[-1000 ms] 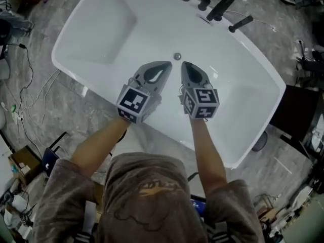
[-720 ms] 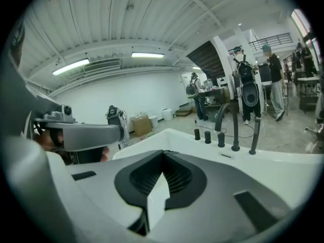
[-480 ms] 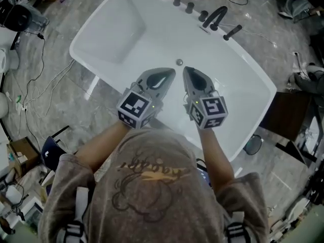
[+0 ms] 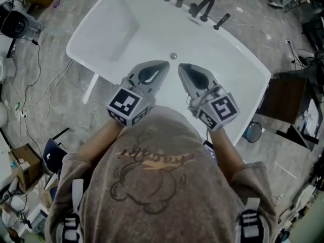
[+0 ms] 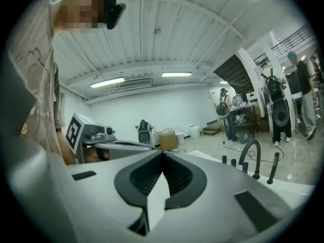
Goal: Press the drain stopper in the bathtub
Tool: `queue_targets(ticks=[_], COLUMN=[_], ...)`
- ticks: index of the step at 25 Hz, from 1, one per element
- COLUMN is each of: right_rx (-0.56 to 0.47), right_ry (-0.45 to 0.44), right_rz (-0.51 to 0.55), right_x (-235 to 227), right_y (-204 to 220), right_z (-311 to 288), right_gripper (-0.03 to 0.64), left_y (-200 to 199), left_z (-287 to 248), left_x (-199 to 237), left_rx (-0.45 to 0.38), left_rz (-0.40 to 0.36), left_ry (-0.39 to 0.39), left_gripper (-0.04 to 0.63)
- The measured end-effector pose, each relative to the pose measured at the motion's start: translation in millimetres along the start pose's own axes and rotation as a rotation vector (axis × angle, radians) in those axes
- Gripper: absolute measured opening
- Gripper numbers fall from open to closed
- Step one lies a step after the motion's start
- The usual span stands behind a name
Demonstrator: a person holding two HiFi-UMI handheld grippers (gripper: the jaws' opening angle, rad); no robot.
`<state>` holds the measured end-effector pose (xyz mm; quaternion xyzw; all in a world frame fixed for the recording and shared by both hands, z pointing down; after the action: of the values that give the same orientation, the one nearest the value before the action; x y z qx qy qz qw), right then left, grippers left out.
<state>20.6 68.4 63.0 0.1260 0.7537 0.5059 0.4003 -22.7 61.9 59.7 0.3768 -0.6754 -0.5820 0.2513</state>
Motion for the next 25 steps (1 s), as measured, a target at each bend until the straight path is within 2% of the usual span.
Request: queue_targets(ticks=[8,13,19,25], right_rx=[-0.041,-0.023,-0.055,-0.047], right_ry=[-0.101,-0.129,-0.143,-0.195], right_rz=[0.022,0.026,0.046,0.054], right_x=[25.2,29.2,31.4,41.8], right_y=[11.9,20.6,14.4,12.8], right_z=[27.8,33.6,36.3,41.0], right_gripper=[0.002,0.002,0.000,0.000], left_y=[2.0,2.4,5.7,3.2], left_z=[10.2,10.8,12.4,12.3], left_x=[-25.2,-26.7,-27.3,-31.1], left_rx=[-0.032,-0.036,-0.038,-0.043], left_rz=[-0.050,-0.073,-0.069,-0.066], left_ry=[0.026,0.016,0.017,0.030], left_gripper=[0.002,0.002,0.002,0.002])
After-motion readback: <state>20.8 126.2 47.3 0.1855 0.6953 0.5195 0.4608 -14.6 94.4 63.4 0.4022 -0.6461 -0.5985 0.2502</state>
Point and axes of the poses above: the fingertips, and each gripper's own axes: z backward along the fingers, x to its left, y out of its underside, the point moved 1 cm from there along z, backward along the fingers, and after that the axes turned 15 degrees about -z, right-handed, at the moved point
